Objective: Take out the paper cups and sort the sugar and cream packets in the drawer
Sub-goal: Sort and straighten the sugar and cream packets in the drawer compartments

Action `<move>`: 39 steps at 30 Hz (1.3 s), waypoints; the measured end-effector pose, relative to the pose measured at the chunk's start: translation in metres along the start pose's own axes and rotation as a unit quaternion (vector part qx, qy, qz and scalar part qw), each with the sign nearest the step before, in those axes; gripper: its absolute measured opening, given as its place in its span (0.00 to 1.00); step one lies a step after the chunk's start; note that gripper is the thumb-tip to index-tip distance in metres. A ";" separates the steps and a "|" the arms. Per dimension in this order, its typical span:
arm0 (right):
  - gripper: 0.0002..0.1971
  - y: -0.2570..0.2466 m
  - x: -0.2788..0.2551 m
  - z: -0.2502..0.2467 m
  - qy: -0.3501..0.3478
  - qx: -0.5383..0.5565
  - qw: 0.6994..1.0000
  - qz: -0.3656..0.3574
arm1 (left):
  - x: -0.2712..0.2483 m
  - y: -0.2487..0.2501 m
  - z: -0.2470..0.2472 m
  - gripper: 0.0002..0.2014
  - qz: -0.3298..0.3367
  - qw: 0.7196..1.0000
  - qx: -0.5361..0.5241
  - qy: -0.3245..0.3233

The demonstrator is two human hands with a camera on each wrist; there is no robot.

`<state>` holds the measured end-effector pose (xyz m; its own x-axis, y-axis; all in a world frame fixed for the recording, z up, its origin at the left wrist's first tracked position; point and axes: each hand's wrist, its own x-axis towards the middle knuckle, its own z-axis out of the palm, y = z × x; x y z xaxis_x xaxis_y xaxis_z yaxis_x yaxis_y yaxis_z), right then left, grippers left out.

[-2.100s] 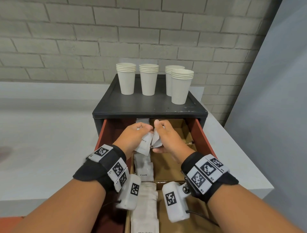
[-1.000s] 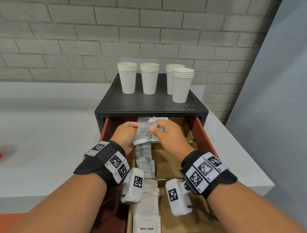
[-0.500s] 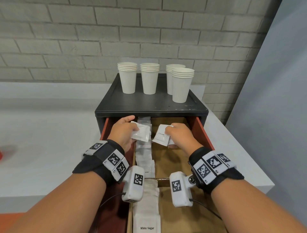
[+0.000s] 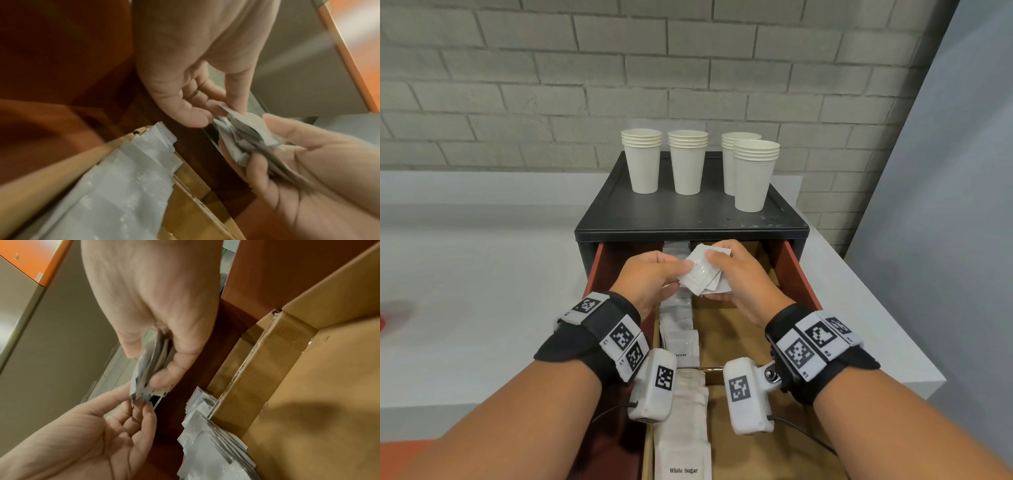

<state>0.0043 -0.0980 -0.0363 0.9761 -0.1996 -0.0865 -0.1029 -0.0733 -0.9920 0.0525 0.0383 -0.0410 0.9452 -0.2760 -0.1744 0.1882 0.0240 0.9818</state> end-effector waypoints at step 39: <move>0.11 0.015 0.014 0.012 0.084 -0.169 0.980 -0.057 | -0.007 0.001 0.006 0.12 -0.120 0.978 0.027 -0.169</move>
<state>0.0187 -0.0902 -0.0537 0.9427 -0.3268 0.0671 -0.0807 -0.4187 -0.9045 0.0445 0.0343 -0.0380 0.7312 -0.5701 -0.3746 0.3707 -0.1290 0.9198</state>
